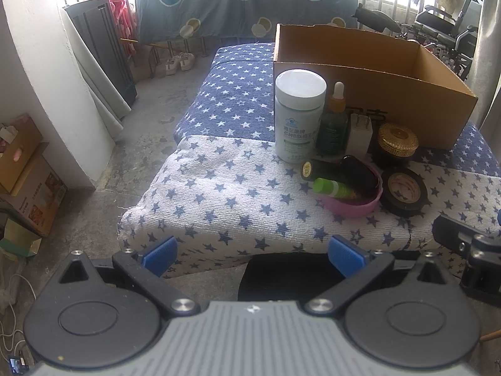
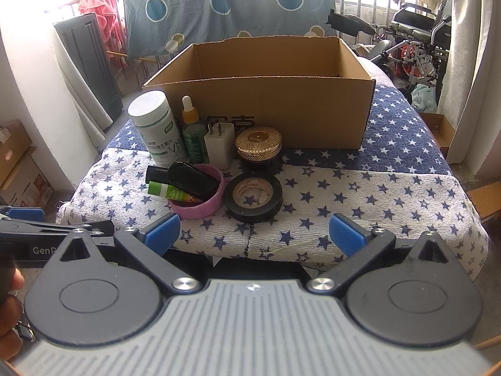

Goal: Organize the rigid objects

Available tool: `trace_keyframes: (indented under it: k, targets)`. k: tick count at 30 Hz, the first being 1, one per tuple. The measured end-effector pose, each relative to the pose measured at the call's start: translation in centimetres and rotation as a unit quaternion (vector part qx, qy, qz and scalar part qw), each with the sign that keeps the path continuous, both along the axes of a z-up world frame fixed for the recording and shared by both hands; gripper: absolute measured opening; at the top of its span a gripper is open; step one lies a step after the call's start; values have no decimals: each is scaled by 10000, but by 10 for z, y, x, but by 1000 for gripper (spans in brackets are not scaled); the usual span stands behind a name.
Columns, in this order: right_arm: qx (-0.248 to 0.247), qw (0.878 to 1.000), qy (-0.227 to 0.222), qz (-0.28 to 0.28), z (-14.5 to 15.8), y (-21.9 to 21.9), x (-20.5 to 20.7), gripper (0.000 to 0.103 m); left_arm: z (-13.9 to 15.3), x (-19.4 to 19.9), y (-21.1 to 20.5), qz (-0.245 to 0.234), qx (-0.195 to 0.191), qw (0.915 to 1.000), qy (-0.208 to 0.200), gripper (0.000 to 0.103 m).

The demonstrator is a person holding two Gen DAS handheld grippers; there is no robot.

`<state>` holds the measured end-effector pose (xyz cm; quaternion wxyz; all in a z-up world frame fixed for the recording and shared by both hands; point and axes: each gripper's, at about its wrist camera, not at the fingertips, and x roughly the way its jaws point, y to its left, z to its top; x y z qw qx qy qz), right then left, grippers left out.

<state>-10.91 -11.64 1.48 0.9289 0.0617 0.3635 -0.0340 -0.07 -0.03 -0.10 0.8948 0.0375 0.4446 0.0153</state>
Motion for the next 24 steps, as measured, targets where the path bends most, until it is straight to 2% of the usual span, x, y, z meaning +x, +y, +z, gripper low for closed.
trace_keyframes:
  k: [24]
  targets:
    - [8,10000,4,25,1,3,2,102,-1,1,6,9,-2,10000,19,103]
